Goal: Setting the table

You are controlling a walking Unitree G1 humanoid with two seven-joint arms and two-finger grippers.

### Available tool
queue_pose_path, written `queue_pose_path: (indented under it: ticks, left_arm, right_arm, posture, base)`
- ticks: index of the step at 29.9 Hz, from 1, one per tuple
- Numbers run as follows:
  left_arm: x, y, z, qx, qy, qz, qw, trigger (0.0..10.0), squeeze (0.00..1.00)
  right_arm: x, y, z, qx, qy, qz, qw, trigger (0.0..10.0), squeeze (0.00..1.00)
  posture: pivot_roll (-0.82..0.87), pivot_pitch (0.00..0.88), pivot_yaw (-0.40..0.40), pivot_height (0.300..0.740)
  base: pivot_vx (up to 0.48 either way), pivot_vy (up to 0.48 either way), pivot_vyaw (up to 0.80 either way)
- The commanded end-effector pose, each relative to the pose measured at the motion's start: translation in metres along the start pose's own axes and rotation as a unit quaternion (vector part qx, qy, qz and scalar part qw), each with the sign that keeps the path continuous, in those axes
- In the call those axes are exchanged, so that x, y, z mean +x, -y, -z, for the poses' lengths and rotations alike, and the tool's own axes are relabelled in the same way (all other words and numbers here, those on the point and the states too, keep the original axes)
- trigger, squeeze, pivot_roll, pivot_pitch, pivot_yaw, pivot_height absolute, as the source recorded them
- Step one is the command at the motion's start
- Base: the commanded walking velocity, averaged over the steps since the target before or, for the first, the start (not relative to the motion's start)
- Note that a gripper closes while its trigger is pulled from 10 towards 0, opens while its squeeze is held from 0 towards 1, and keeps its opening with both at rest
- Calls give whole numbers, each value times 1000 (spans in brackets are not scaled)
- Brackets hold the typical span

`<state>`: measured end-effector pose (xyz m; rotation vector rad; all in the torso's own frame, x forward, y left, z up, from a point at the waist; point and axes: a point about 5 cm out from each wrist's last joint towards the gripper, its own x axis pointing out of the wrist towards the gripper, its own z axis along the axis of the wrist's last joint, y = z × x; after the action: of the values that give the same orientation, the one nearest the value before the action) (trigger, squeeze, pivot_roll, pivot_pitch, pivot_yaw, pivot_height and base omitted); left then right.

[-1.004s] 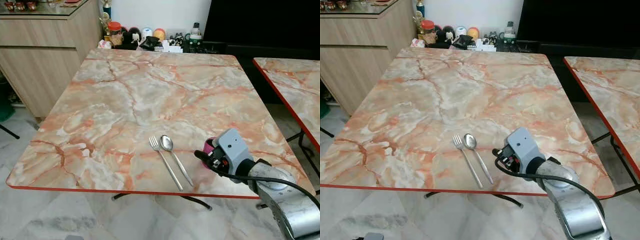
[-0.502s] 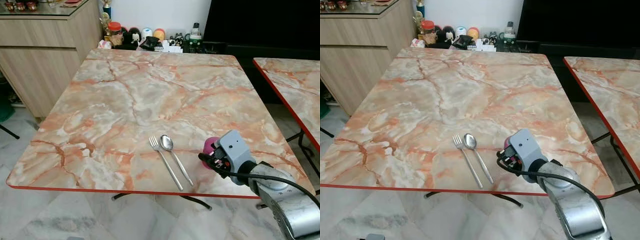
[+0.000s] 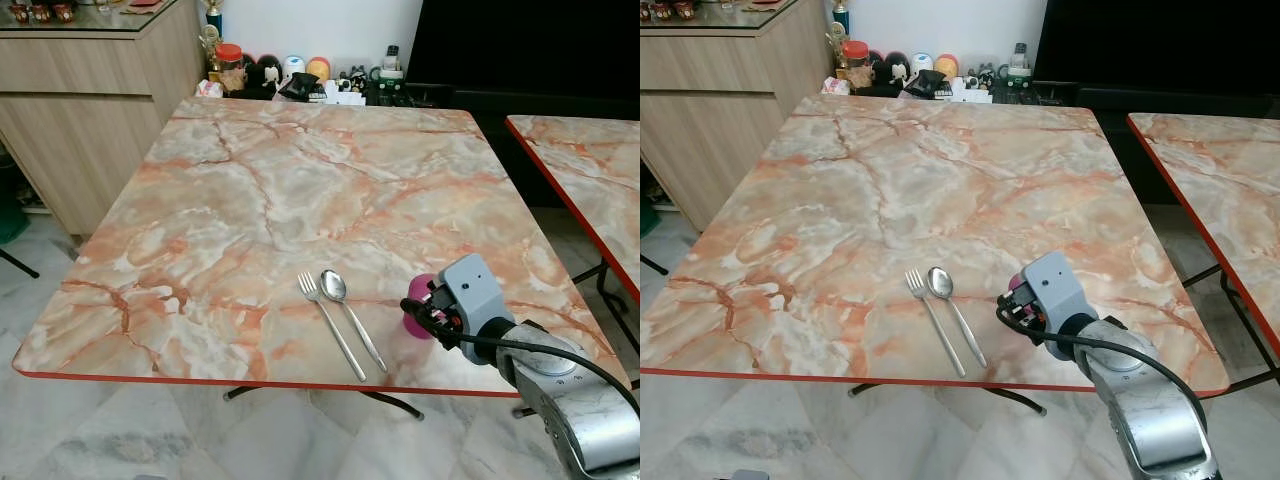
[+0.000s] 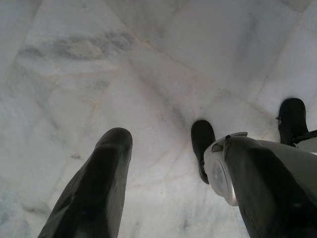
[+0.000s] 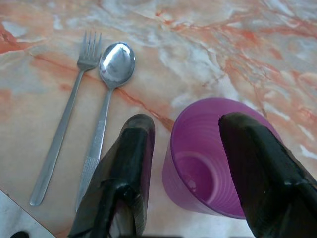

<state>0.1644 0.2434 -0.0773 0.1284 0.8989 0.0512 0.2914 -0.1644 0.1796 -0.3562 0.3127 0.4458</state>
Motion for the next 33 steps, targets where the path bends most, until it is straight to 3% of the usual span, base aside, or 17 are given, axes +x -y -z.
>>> queue_pose_path:
  ticks: [1, 24, 25, 26, 27, 28, 30, 32, 33]
  left_arm:
    - [-3, -1, 9, 5, -16, 1, 1000, 10000, 0]
    - [-4, -4, 15, 5, -29, -1, 1000, 10000, 0]
    - [-4, -4, 15, 5, -29, -2, 1000, 10000, 0]
    - [-4, -4, 16, 4, -29, -2, 1000, 10000, 0]
    - [-4, -4, 16, 4, -29, -2, 1000, 10000, 0]
    - [-4, -4, 16, 5, -30, -2, 1000, 10000, 0]
    - [-4, -4, 16, 5, -30, -2, 1000, 10000, 0]
    - [-4, -4, 16, 5, -30, -2, 1000, 10000, 0]
    - [-4, -4, 16, 5, -30, -2, 1000, 10000, 0]
  right_arm:
    - [0, 3, 1, 8, -3, 7, 1000, 10000, 0]
    - [7, -2, 9, 22, -8, 7, 1000, 10000, 0]
    - [7, -2, 9, 23, -8, 7, 1000, 8549, 0]
    - [7, -2, 9, 24, -8, 7, 1000, 8549, 0]
    - [7, -2, 9, 24, -8, 8, 1000, 3765, 0]
    - [7, -2, 9, 24, -8, 8, 1000, 3137, 0]
    - [7, -2, 9, 22, -9, 8, 1000, 6353, 0]
    - [7, -2, 10, 22, -9, 8, 1000, 6353, 0]
    - [7, -2, 10, 22, -10, 8, 1000, 10000, 0]
  posture:
    - [-13, 144, -27, 740]
    - [-7, 145, -21, 740]
    - [-7, 145, -21, 740]
    - [-7, 145, -21, 740]
    - [-7, 145, -21, 740]
    - [-7, 145, -21, 740]
    - [-7, 147, -19, 740]
    - [-6, 148, -19, 740]
    - [-6, 148, -19, 740]
  base:
    - [0, 0, 0]
    - [0, 0, 0]
    - [0, 0, 0]
    - [0, 0, 0]
    - [0, 0, 0]
    - [0, 0, 0]
    - [0, 0, 0]
    - [0, 0, 0]
    - [0, 0, 0]
